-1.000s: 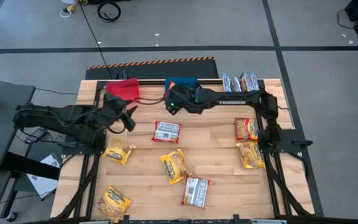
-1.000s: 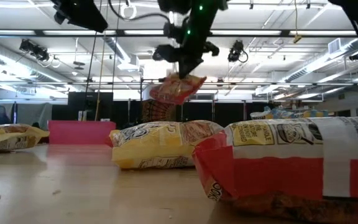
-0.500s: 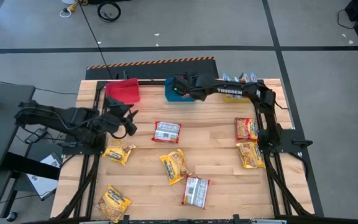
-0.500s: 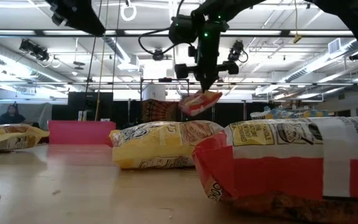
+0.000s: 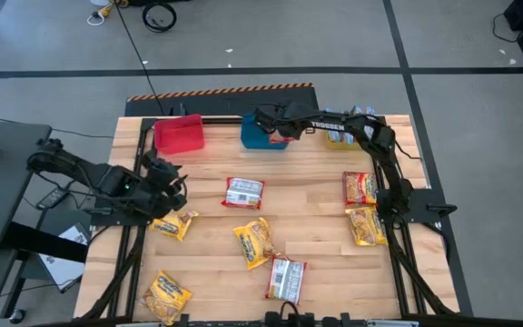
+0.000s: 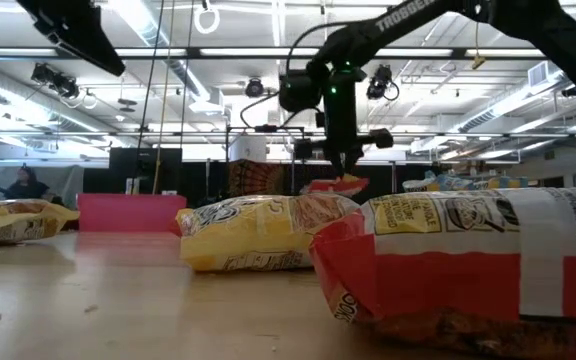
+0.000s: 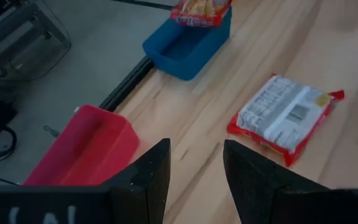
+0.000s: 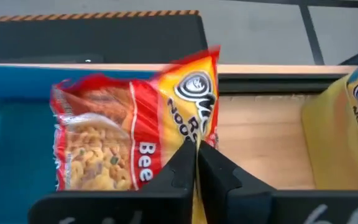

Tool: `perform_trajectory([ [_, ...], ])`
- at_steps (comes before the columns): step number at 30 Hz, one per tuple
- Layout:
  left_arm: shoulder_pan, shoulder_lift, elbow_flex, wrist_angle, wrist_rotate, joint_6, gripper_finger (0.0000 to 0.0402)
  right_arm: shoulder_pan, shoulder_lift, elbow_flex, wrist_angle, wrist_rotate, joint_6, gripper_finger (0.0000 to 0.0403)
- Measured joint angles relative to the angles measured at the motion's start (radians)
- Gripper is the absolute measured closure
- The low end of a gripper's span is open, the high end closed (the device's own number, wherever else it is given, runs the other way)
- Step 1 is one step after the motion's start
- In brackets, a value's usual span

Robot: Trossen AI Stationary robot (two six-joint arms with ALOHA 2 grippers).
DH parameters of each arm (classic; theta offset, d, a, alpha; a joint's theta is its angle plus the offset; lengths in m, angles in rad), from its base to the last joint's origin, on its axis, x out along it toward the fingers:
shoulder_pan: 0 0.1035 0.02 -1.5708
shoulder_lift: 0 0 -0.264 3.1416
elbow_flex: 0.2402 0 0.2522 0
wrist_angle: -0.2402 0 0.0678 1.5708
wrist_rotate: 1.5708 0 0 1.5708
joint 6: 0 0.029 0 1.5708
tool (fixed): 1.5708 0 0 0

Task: Sort Maruchan noodles
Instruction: Put the red noodle pack into the blue bin

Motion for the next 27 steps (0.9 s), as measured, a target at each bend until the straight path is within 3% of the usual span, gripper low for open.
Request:
perform_trajectory([
  [7,-0.073,0.0,0.0,-0.036,0.0,-0.084,0.0248,-0.018,-0.002,-0.001,-0.005,0.019,-0.008,0.0342],
  [13,-0.098,0.0,0.0,-0.036,0.001,-0.127,0.0248,-0.029,-0.021,-0.001,-0.01,0.084,-0.038,0.0336],
  [20,-0.101,0.0,0.0,-0.036,0.001,-0.159,0.0248,-0.036,-0.035,-0.001,-0.04,0.034,-0.212,0.033],
  [27,-0.101,0.001,0.0,-0.041,0.007,-0.177,0.0248,-0.103,-0.197,-0.006,-0.102,0.042,-0.31,0.0296],
])
